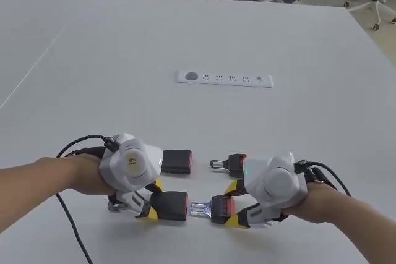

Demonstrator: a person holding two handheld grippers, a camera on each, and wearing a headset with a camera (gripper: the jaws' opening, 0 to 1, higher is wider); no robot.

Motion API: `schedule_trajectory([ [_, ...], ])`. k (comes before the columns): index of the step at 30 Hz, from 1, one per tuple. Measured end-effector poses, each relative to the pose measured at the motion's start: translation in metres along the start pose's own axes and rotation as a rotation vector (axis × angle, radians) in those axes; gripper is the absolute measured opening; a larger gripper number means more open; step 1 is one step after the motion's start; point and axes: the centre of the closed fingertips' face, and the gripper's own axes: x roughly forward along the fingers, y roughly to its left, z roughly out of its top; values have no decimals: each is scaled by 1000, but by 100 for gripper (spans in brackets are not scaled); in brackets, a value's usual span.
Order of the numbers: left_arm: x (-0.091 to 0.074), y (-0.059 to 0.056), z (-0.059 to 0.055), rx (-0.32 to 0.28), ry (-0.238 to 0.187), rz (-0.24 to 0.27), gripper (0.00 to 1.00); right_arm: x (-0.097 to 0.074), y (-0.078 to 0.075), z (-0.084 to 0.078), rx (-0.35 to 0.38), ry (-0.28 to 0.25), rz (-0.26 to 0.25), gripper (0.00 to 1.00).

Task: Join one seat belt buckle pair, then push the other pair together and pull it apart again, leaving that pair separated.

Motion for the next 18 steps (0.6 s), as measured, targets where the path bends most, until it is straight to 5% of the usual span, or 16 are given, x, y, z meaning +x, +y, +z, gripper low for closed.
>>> schedule_trajectory([
  [18,0,-1,0,-3,-2,-6,31,9,-1,9,0,-6,13,30],
])
